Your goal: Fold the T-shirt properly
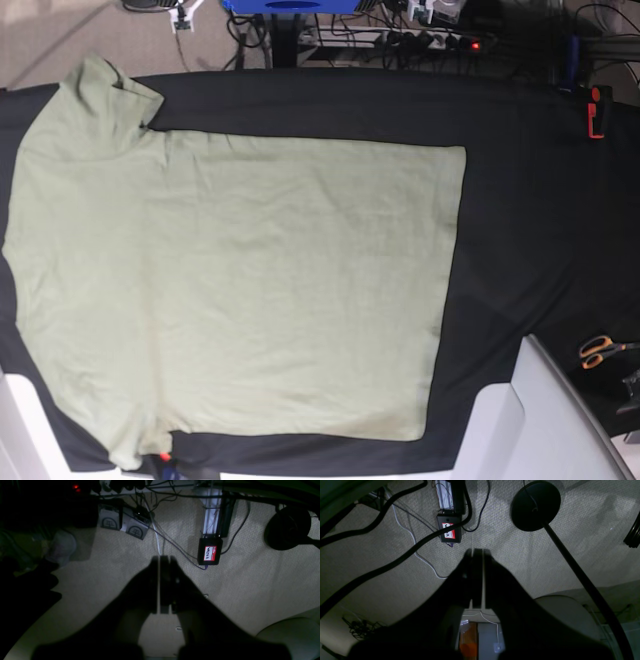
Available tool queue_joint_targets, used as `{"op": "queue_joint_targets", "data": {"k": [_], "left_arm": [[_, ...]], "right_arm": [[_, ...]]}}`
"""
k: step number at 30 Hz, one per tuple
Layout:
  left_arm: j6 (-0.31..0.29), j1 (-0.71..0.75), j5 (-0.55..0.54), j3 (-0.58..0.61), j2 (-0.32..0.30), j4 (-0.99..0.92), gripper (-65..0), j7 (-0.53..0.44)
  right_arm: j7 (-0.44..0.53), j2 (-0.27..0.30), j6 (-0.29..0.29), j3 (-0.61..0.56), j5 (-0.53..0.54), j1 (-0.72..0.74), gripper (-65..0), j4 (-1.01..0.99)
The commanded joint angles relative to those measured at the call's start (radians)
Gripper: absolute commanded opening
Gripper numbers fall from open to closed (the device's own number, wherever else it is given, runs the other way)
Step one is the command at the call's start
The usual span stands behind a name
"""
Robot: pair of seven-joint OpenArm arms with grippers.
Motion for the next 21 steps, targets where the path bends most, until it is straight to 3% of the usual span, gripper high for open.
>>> {"op": "queue_joint_targets", "data": {"k": [1, 21], "left_arm": [[0.005, 0.013, -0.002, 0.0, -0.003, -0.001, -65.0, -0.002], [0.005, 0.006, 0.0, 0.0, 0.001, 0.0, -65.0, 0.003]], "right_arm": [[-0.001, 0.001, 0.0, -0.001, 0.002, -0.008, -64.4, -0.001], [-0.001, -0.002, 0.0, 0.004, 0.004, -0.035, -64.2, -0.003]]}}
